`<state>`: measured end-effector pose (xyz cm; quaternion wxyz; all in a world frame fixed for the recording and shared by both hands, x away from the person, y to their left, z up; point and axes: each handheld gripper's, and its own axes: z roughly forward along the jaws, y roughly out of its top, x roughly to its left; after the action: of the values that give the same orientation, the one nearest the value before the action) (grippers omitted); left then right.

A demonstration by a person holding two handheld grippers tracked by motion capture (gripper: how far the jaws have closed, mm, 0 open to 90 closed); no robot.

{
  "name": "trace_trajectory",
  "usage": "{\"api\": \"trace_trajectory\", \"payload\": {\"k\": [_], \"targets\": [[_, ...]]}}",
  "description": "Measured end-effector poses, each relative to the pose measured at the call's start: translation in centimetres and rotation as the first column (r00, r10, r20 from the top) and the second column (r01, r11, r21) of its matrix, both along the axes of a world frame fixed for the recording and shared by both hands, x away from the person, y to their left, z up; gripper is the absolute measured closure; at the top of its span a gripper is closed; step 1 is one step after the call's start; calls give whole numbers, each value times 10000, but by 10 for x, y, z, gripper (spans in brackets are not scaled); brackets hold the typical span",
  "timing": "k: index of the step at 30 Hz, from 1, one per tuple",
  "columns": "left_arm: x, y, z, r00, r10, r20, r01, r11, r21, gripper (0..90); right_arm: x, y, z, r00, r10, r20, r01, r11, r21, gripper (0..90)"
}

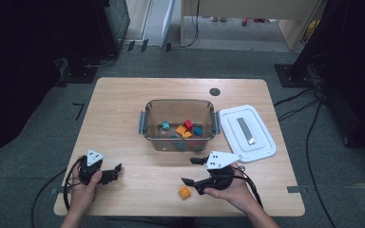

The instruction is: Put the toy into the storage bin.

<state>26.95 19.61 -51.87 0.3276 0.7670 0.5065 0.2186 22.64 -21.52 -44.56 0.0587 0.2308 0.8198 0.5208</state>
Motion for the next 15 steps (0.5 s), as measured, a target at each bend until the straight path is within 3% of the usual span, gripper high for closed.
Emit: {"api": "trace_trajectory", "payload": {"k": [15], "targets": [[0,0,0,10000,-4,0,4,10000,4,91,-15,8,-43,9980,26,-633,-58,9987,-509,307]]}}
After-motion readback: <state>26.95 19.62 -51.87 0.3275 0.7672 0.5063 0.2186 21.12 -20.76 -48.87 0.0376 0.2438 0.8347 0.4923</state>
